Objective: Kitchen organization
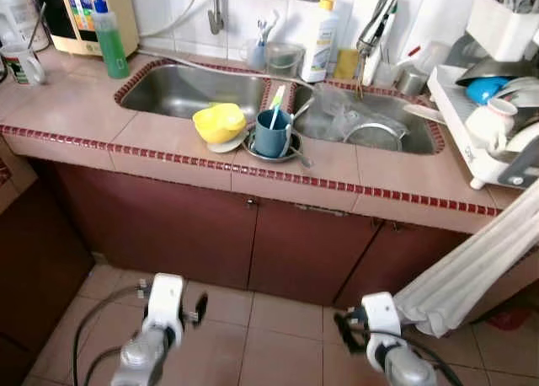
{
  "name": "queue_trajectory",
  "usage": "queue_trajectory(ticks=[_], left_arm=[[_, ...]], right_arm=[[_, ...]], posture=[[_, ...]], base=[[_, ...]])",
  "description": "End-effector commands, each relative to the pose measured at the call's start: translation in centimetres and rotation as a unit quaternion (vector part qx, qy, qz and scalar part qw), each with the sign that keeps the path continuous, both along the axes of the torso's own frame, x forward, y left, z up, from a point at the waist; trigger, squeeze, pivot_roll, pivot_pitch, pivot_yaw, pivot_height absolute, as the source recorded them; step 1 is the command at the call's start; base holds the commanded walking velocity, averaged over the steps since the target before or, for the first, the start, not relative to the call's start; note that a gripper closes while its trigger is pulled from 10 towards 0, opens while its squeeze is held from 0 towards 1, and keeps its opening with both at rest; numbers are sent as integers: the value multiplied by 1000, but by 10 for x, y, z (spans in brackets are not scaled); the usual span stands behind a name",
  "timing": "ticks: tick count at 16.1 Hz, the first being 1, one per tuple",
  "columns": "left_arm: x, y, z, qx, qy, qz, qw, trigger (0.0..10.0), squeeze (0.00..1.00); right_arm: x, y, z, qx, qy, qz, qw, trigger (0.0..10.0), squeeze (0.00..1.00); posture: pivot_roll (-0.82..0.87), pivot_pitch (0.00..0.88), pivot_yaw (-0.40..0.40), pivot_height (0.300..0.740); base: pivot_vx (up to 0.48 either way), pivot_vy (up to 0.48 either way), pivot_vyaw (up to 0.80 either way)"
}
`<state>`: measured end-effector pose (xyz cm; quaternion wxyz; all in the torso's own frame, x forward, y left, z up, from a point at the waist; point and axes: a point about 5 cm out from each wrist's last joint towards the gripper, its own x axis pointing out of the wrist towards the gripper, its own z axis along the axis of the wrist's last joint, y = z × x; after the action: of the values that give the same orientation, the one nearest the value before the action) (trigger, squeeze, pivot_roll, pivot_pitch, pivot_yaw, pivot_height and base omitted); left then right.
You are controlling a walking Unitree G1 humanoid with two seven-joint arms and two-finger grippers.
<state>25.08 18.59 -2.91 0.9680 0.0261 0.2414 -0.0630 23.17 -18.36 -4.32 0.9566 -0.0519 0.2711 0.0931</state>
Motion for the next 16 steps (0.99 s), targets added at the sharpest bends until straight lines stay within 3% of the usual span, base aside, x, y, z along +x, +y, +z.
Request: queue_trajectory(ticks=[1,3,4,7,9,11,12,14,16], left_arm=[[6,-2,7,-8,-28,-6,1000,10000,0],[18,-1,25,-16,-89,-8,996,10000,0],[23,-4,40,-29,-141,-15,989,10000,0],[30,-10,61,-55,-197,-19,979,10000,0],[40,-18,92,-67,-257,-28,964,10000,0],[40,-24,106,-50,-287,-51,955,10000,0],[39,-25,109,-62,-291,-48,954,10000,0],[31,-29,119,-57,-310,-54,947,10000,0],[25,-27,121,-44,-311,-60,947,10000,0]], right_arm=[[9,-4,11,7,-39,-1,999,10000,0],[24,-2,28,27,-100,7,995,10000,0],[34,1,42,40,-143,16,989,10000,0],[49,11,66,65,-208,38,975,10000,0],[64,24,99,79,-281,65,954,10000,0],[72,31,123,82,-323,84,939,10000,0],[74,32,128,83,-333,86,935,10000,0],[76,32,147,72,-368,93,922,10000,0],[73,28,147,65,-366,89,924,10000,0]], posture=[[-54,0,-79,740],[-55,0,-79,740],[-55,0,-80,740],[-49,0,-87,740],[-35,0,-97,740],[-29,0,-100,740],[-26,0,-105,740],[-14,0,-113,740],[-9,0,-119,740]], base=[[0,0,0],[0,0,0],[0,0,0],[0,0,0],[0,0,0],[0,0,0],[0,0,0],[0,0,0],[0,0,0]])
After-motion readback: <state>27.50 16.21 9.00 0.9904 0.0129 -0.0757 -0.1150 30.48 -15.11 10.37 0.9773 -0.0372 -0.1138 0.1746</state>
